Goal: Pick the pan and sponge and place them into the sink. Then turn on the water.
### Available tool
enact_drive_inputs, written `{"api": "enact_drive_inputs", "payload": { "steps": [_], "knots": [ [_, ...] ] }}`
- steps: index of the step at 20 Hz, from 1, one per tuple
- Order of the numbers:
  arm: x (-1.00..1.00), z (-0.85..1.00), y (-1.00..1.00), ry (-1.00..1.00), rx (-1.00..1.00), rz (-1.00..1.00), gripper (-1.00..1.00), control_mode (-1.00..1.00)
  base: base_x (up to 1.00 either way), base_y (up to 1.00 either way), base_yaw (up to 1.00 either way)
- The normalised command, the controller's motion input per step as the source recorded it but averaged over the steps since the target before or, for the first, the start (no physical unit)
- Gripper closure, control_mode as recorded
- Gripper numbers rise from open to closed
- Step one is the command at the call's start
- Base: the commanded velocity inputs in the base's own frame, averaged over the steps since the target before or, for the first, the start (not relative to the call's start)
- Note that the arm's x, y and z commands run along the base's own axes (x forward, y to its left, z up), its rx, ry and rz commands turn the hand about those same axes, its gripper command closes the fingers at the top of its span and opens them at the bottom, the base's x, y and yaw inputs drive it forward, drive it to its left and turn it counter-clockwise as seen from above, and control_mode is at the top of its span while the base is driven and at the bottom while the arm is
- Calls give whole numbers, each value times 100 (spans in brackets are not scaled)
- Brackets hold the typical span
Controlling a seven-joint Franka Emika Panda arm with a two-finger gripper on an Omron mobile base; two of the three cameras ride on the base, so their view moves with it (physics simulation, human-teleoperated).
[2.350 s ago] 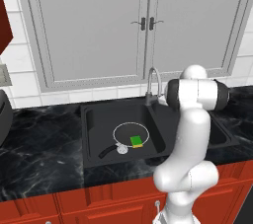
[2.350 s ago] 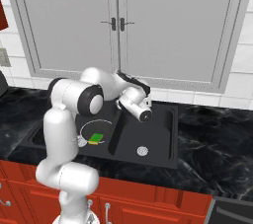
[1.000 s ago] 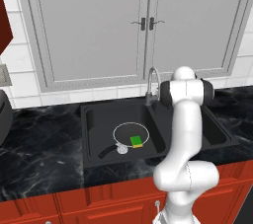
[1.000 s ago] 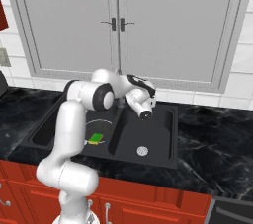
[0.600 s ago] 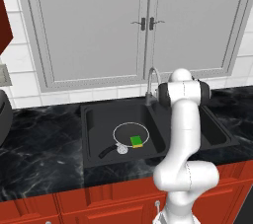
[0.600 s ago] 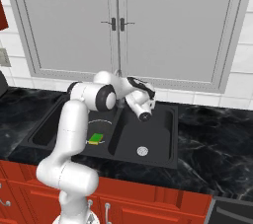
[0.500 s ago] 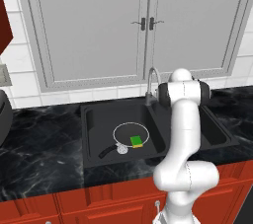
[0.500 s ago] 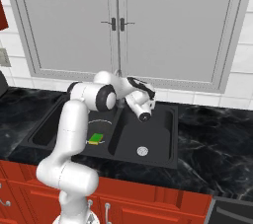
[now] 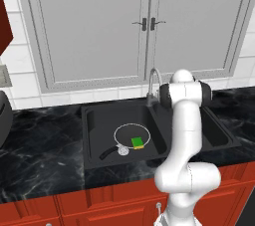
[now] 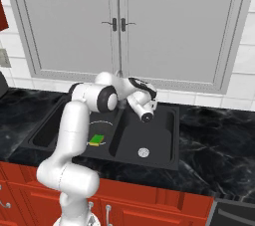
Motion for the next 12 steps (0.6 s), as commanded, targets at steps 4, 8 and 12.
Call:
{"api": "enact_drive_inputs", "payload": {
  "steps": [4, 8, 12],
  "knots": [
    [46, -25, -51, 0, 3, -8, -100, -100, 0, 0, 0],
    [49, -24, -82, 0, 9, -17, -100, -100, 0, 0, 0],
    [54, -25, -90, 0, 12, -23, -100, -100, 0, 0, 0]
  ]
}}
